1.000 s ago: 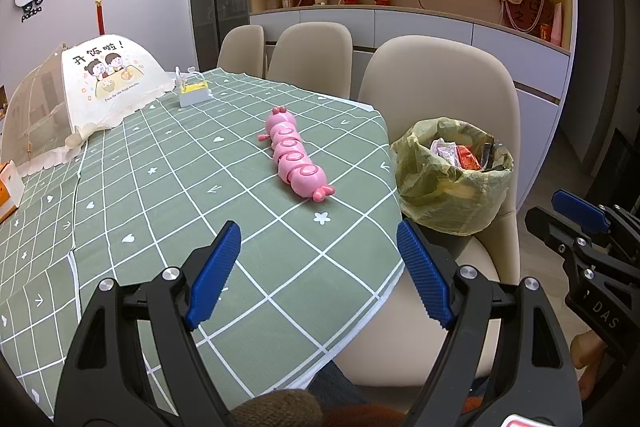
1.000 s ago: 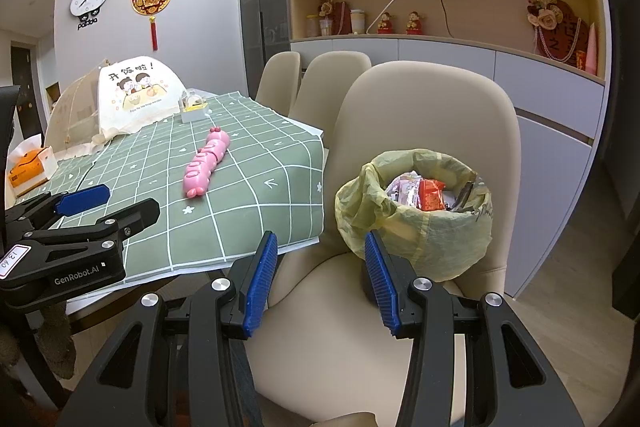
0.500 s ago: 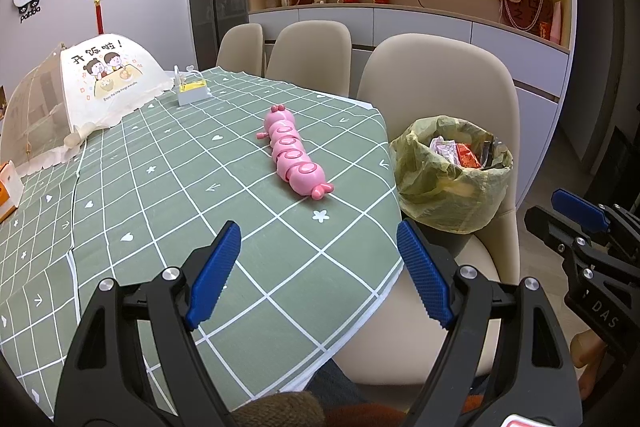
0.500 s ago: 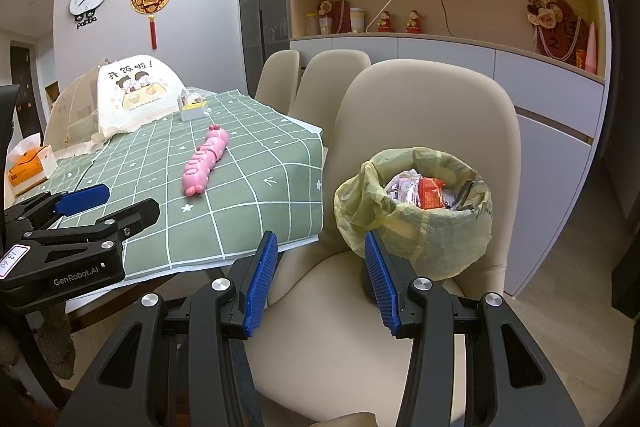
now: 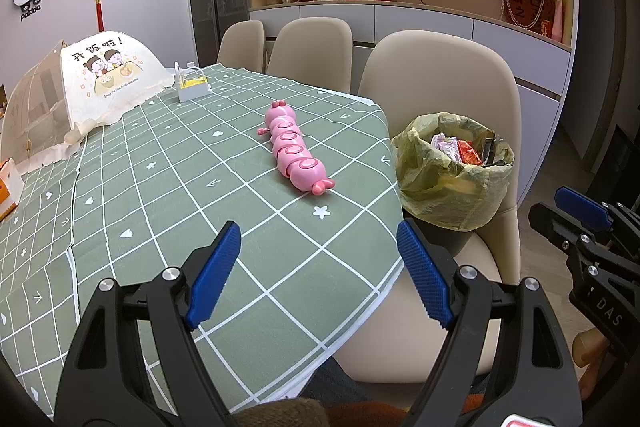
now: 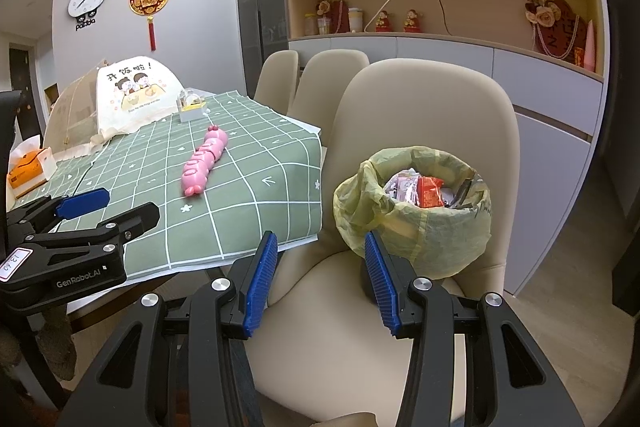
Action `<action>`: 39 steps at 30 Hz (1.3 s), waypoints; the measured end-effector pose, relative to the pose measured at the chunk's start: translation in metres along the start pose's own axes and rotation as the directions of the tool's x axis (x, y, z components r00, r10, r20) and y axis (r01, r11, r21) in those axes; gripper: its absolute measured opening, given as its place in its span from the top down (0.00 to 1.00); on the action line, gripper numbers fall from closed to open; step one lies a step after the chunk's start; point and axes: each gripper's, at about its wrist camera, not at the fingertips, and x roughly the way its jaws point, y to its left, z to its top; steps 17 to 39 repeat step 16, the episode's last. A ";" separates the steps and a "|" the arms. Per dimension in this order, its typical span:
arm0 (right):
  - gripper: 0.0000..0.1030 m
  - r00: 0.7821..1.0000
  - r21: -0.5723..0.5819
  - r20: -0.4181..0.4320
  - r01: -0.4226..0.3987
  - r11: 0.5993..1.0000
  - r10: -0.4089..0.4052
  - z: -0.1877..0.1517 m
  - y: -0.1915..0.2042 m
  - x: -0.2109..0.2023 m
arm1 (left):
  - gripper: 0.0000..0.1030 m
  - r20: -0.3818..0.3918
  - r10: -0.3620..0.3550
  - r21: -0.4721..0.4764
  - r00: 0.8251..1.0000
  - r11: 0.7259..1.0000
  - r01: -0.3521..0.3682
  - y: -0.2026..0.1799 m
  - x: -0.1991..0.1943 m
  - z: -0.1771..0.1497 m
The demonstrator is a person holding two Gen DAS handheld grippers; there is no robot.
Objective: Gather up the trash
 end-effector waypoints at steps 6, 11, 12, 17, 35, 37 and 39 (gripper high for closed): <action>0.58 1.000 -0.001 -0.001 0.000 1.000 0.000 0.000 0.001 0.000 | 0.26 -0.005 -0.017 -0.010 1.000 1.000 0.017 0.001 0.001 0.000; 0.58 1.000 -0.015 -0.006 -0.004 1.000 0.004 0.006 0.003 0.005 | 0.26 -0.053 -0.060 -0.028 0.997 0.998 0.058 0.006 0.005 0.007; 0.58 1.000 -0.033 -0.004 -0.012 0.999 0.012 0.013 0.006 0.008 | 0.26 -0.057 -0.064 -0.041 0.996 0.997 0.062 0.016 0.004 0.013; 0.57 0.994 -0.209 -0.007 -0.110 0.972 0.111 0.055 0.055 0.034 | 0.26 -0.029 0.144 -0.179 0.989 0.973 -0.147 0.115 0.001 0.039; 0.57 0.994 -0.209 -0.007 -0.110 0.972 0.111 0.055 0.055 0.034 | 0.26 -0.029 0.144 -0.179 0.989 0.973 -0.147 0.115 0.001 0.039; 0.57 0.994 -0.209 -0.007 -0.110 0.972 0.111 0.055 0.055 0.034 | 0.26 -0.029 0.144 -0.179 0.989 0.973 -0.147 0.115 0.001 0.039; 0.57 0.994 -0.209 -0.007 -0.110 0.972 0.111 0.055 0.055 0.034 | 0.26 -0.029 0.144 -0.179 0.989 0.973 -0.147 0.115 0.001 0.039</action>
